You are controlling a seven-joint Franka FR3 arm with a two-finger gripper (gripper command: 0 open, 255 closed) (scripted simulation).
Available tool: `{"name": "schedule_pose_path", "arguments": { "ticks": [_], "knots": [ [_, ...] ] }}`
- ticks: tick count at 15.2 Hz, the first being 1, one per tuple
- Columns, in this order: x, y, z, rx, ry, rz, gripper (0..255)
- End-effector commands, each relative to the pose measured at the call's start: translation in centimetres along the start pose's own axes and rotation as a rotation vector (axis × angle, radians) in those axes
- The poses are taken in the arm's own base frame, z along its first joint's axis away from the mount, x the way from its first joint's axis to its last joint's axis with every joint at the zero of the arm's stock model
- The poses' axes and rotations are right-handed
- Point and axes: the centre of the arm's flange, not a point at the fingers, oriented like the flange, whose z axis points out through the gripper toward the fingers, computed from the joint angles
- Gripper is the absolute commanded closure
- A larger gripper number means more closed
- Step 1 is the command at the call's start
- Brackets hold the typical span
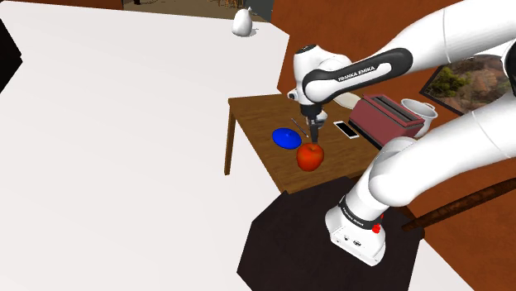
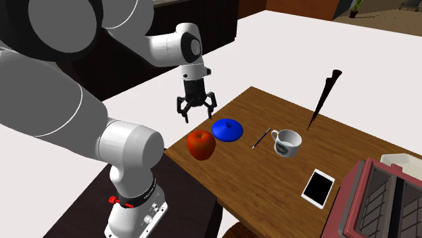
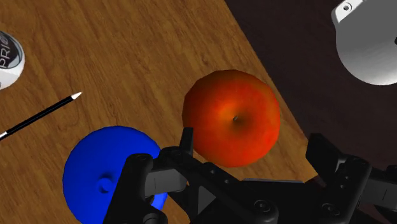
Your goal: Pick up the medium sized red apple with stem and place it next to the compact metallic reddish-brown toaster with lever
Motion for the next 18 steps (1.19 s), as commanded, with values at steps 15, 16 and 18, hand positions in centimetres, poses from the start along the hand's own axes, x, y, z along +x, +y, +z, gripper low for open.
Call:
{"name": "schedule_pose_path", "arguments": {
  "ticks": [15, 16, 18],
  "knots": [
    [0.1, 0.2, 4.7, -0.007, -0.013, -0.028, 0],
    [0.1, 0.2, 4.7, -0.007, -0.013, -0.028, 255],
    [0.1, 0.2, 4.7, -0.007, -0.013, -0.028, 255]
  ]
}}
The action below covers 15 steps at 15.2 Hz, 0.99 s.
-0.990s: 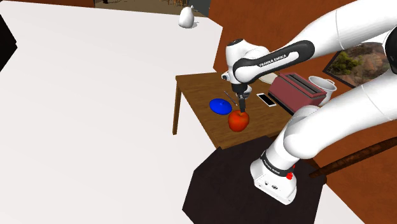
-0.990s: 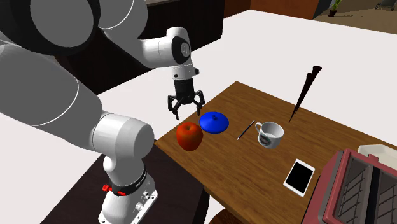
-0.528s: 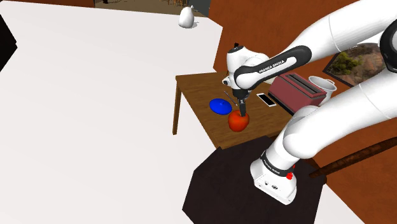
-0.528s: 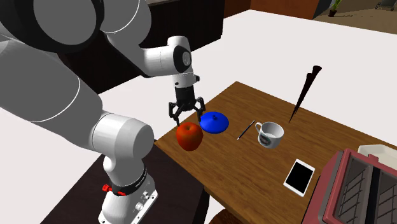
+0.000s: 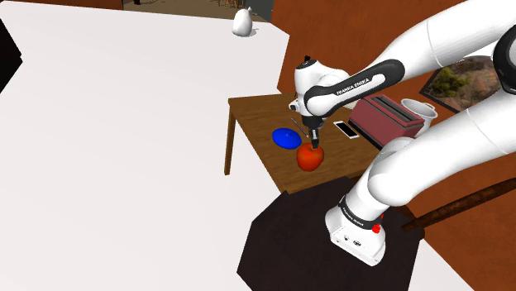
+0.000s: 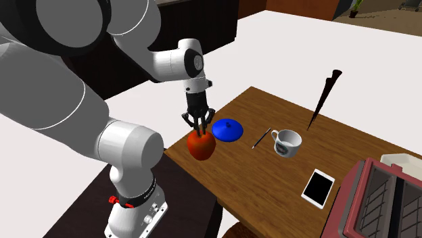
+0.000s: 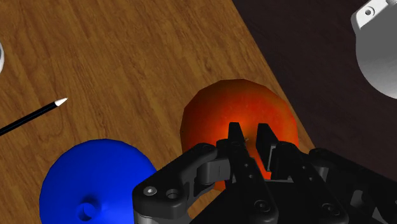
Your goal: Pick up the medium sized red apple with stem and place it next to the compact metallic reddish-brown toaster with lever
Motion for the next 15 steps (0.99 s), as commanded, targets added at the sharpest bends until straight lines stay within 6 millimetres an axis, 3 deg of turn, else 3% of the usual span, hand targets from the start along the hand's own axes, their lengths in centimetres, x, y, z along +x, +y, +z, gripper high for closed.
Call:
{"name": "schedule_pose_path", "arguments": {
  "ticks": [1, 7, 15],
  "knots": [
    [0.0, 0.0, 0.0, 0.0, 0.0, 0.0, 255],
    [0.0, 0.0, 0.0, 0.0, 0.0, 0.0, 255],
    [-1.8, -0.1, -3.8, 0.0, 0.0, 0.0, 255]
  ]
}}
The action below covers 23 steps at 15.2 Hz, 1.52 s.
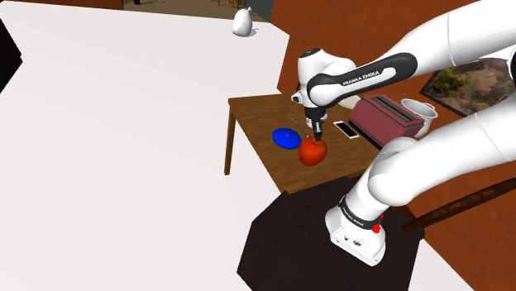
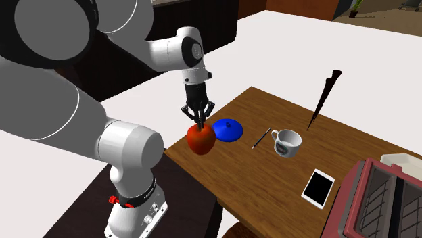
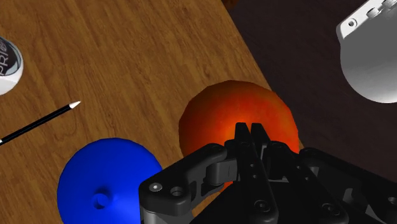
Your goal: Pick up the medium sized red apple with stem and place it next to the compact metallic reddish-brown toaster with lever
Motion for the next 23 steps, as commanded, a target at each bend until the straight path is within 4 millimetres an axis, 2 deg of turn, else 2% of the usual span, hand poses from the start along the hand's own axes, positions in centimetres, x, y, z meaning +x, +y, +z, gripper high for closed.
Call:
{"name": "schedule_pose_path", "arguments": {
  "ticks": [1, 23],
  "knots": [
    [-0.5, 0.0, -1.0, 0.0, 0.0, 0.0, 255],
    [-5.3, -0.3, -11.5, 0.0, 0.0, 0.0, 255]
  ]
}}
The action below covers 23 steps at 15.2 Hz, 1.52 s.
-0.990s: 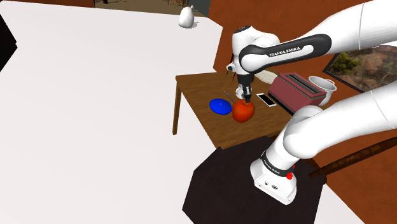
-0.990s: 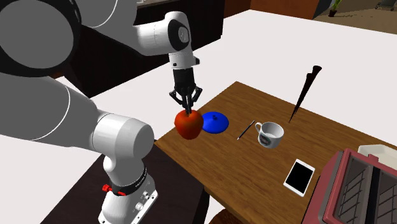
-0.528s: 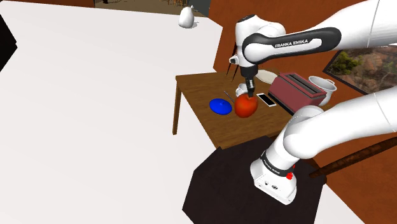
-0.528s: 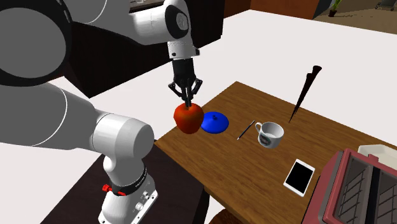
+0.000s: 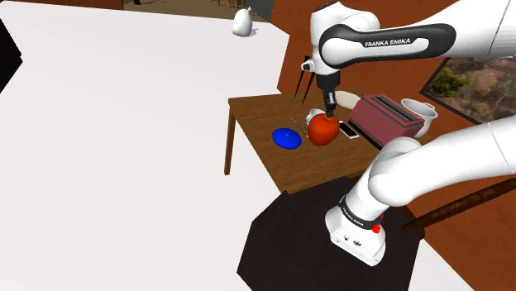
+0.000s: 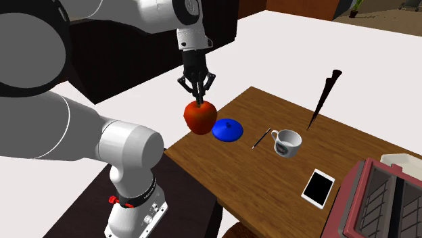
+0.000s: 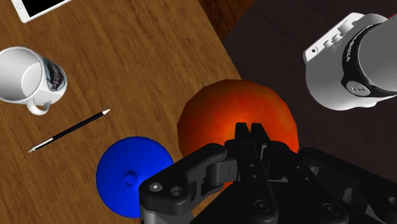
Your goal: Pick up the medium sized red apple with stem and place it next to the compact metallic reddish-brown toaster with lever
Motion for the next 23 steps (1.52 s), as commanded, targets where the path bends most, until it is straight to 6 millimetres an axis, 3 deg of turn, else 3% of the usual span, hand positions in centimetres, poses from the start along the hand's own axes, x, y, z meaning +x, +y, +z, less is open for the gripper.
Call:
{"name": "schedule_pose_path", "arguments": {
  "ticks": [1, 22, 23],
  "knots": [
    [-0.4, 0.0, -1.0, 0.0, 0.0, 0.0, 255],
    [-4.9, -0.3, -10.9, 0.0, 0.0, 0.0, 255],
    [-5.7, 0.7, -10.6, 0.0, 0.0, 0.0, 255]
  ]
}}
